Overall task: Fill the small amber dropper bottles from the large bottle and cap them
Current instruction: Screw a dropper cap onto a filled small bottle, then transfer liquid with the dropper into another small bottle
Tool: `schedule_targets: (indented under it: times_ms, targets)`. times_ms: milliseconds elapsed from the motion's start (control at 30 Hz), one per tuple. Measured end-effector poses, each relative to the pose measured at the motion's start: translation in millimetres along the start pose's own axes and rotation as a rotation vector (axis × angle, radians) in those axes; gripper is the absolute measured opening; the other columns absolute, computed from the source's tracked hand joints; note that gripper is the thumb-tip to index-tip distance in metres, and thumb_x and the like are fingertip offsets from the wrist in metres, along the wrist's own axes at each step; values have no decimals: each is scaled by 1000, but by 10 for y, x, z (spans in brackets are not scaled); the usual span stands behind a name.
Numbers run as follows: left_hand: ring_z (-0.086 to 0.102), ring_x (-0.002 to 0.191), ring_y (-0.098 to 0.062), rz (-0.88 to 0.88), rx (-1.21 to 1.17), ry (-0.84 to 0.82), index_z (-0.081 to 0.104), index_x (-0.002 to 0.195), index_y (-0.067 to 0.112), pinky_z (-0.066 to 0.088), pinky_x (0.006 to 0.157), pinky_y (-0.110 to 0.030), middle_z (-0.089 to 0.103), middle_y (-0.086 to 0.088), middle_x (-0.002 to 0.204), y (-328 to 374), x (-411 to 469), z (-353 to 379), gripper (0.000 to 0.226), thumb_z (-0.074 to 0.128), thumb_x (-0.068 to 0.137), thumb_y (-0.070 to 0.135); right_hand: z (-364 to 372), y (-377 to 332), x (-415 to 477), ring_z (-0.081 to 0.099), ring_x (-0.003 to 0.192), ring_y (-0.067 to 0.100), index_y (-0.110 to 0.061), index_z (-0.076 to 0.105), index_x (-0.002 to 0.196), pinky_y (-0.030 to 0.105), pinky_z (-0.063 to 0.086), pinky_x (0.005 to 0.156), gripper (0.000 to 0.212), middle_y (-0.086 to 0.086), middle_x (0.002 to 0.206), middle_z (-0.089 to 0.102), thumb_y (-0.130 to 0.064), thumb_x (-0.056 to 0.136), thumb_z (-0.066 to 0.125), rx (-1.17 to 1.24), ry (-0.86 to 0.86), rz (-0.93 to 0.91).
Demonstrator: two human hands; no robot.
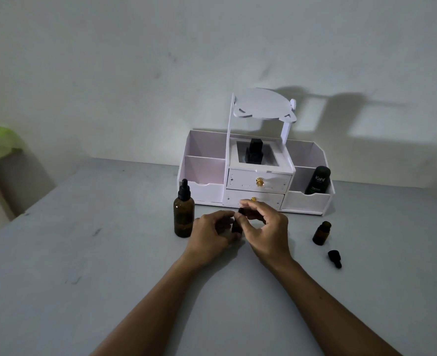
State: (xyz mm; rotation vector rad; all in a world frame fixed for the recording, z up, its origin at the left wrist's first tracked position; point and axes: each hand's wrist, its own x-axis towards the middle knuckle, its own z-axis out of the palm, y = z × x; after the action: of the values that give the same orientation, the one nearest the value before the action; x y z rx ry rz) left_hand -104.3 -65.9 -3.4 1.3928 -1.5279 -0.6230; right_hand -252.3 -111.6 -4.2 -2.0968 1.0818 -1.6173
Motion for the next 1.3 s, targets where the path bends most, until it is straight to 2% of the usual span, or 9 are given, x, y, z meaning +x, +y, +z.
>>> schedule_targets:
  times_ms: [133, 267, 367, 500, 600, 700, 833, 1000, 1300]
  targets:
    - [69, 93, -6, 16, 103, 55, 64, 132, 21, 57, 86, -17, 74, 3, 111, -46, -134, -106, 55, 83, 80, 26, -63, -216, 115, 69, 91, 11, -13, 72, 113, 29, 60, 79, 32, 0, 101, 74, -28, 85, 72, 30, 58, -69]
    - [69, 66, -5, 167, 81, 364, 80, 96, 22, 58, 63, -25, 76, 11, 78, 101, -214, -352, 16, 82, 80, 21, 16, -564, 306, 67, 87, 12, -11, 73, 108, 29, 56, 74, 24, -2, 94, 72, -17, 85, 72, 131, 104, -115]
    - [66, 53, -8, 223, -27, 576, 77, 75, 18, 54, 56, -24, 71, 9, 62, 200, -226, -587, 6, 79, 81, 17, 186, -807, 431, 67, 85, 15, -18, 73, 106, 30, 56, 72, 23, -6, 93, 71, -12, 84, 73, 247, 44, -27]
    - [69, 65, -11, 153, -76, 663, 77, 83, 20, 52, 57, -20, 74, 6, 69, 79, -201, -832, 11, 76, 76, 29, 442, -902, 522, 66, 89, 11, -26, 72, 108, 26, 54, 71, 25, -10, 97, 71, -20, 84, 76, 316, -116, 185]
    - [70, 91, -5, 11, -77, 495, 72, 113, 27, 54, 67, -17, 74, 12, 99, -176, -132, -961, 46, 78, 70, 43, 605, -886, 517, 66, 95, 8, -25, 70, 114, 25, 56, 76, 30, -11, 103, 71, -30, 84, 76, 266, -204, 235]
    - [66, 108, -3, -63, -101, 263, 61, 133, 31, 59, 84, -29, 70, 11, 118, -365, -108, -1019, 74, 80, 63, 47, 719, -873, 478, 66, 92, 6, -22, 71, 116, 19, 54, 78, 32, -12, 104, 71, -32, 85, 75, 219, -248, 227]
    - [71, 106, -8, -87, -139, 142, 70, 122, 22, 58, 94, -46, 76, 7, 110, -441, -81, -1007, 57, 82, 67, 30, 803, -847, 466, 67, 82, 2, -16, 76, 108, 13, 49, 68, 23, -6, 96, 75, -28, 88, 73, 191, -274, 225]
    - [75, 97, -16, -71, -162, 114, 74, 116, 17, 59, 93, -44, 79, 0, 102, -444, -67, -988, 42, 83, 76, 10, 824, -826, 480, 69, 80, 3, -12, 79, 100, 13, 52, 68, 16, -2, 92, 77, -21, 87, 74, 209, -245, 221]
    - [75, 99, -21, -74, -197, 94, 74, 116, 16, 58, 94, -48, 79, -2, 104, -497, -43, -1000, 55, 85, 65, 32, 886, -856, 493, 65, 71, 7, -4, 80, 92, 12, 49, 66, 10, 2, 79, 71, -7, 84, 75, 243, -153, 200]
